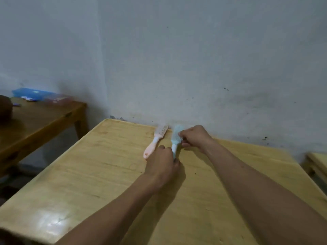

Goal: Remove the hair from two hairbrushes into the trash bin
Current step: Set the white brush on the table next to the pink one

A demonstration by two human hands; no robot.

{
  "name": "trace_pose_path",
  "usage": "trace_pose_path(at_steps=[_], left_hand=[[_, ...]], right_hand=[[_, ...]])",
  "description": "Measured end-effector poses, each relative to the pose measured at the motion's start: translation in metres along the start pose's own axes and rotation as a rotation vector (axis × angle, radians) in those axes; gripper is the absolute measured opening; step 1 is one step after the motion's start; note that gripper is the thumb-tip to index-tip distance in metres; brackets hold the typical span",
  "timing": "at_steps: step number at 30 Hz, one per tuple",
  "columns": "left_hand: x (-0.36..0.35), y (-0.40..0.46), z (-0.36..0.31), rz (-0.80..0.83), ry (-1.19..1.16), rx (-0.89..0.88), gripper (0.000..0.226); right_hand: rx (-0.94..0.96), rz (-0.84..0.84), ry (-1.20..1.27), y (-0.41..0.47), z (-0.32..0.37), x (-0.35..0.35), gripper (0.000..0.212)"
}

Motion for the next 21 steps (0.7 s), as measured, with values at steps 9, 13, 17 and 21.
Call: trace_pose_path(at_steps=[9,13,17,21], left_hand=[[-0.01,0.023,0.01,-0.031,0.054,0.064,0.026],[-0.012,0.027,0.012,-0.013,0.065,0.071,0.025],[-0.012,0.027,0.009,-0.004,0.103,0.063,0.025],[-0.011,0.028,0.007,0.008,0.137,0.049,0.028]], right_hand=[[-0.04,-0.01,-0.028,0.032,0.002,-0.012,0.028],[-0.027,-0.001,0.003,0.035,0.002,-0.014,0.029],[-0.028,-0.013,-0.026,0.035,0.003,-0.014,0.025],[-0.027,-0.022,-0.047,0.036,0.004,-0.016,0.022]])
Point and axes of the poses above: each hand's wrist, its own y-axis towards the middle knuckle, its own x-axis out of the back of the hand, z = x × y, the point moved 5 cm from there along y, towards the middle knuckle, and after that the axes turned 15 degrees about -x, right-handed, at the moved point
